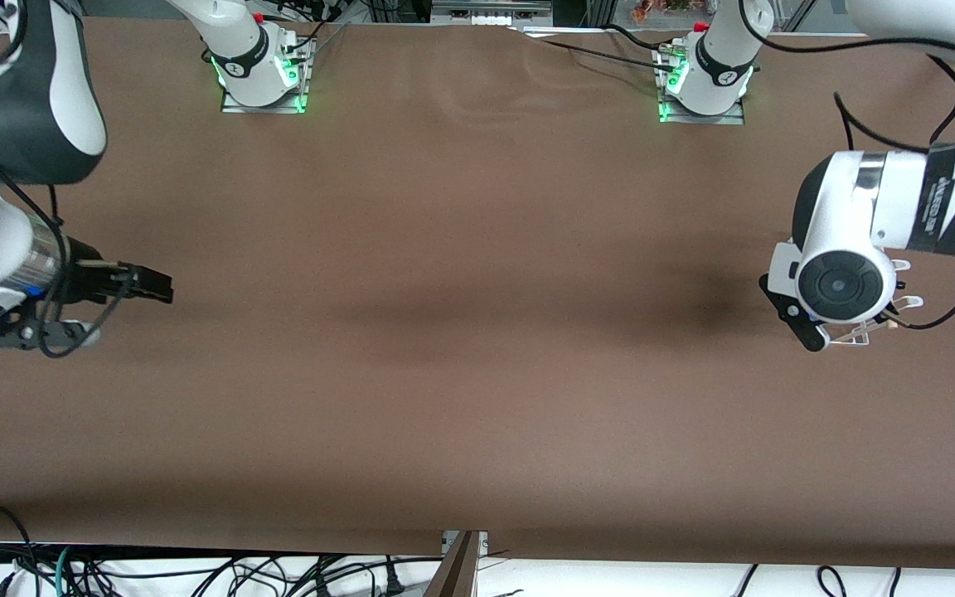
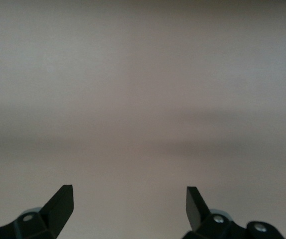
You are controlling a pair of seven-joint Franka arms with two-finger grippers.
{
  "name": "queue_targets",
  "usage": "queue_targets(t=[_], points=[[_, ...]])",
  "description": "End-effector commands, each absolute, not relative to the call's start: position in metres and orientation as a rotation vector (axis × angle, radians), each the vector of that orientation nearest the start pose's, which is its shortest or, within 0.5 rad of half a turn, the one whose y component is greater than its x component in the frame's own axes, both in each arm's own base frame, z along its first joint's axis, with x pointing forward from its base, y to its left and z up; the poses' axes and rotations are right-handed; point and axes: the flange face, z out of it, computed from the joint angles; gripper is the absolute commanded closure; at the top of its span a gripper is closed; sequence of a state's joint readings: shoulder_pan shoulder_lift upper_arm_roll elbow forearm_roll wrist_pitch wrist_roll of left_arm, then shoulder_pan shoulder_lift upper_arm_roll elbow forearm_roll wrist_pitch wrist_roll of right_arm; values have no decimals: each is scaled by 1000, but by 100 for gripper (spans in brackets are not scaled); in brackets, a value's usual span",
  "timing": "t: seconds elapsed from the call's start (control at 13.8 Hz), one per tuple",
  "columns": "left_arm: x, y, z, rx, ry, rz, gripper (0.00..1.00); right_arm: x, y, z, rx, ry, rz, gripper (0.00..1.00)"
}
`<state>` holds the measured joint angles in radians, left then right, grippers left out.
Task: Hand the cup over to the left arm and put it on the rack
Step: 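Lower the cup onto the wire rack with the left gripper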
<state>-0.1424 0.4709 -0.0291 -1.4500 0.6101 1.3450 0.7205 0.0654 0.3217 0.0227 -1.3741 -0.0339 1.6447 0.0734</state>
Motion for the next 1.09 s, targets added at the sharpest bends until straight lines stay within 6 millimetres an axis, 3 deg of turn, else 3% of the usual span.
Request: queue_targets(t=[0.0, 0.22, 0.36, 0.58, 1.01], points=[[634, -4, 384, -2248, 933, 1032, 80, 624, 14, 561, -3219, 51, 36, 0], [637, 2, 345, -2011, 906, 1183, 89, 610, -13, 576, -3220, 121, 6, 0], [639, -6, 328, -1882, 939, 1238, 90, 604, -13, 588, -3221, 113, -16, 0], [639, -9, 307, -1825, 959, 1274, 88, 585, -13, 600, -3221, 115, 56, 0], [639, -11, 292, -1761, 953, 1281, 88, 572, -7, 607, -3209, -59, 63, 0]])
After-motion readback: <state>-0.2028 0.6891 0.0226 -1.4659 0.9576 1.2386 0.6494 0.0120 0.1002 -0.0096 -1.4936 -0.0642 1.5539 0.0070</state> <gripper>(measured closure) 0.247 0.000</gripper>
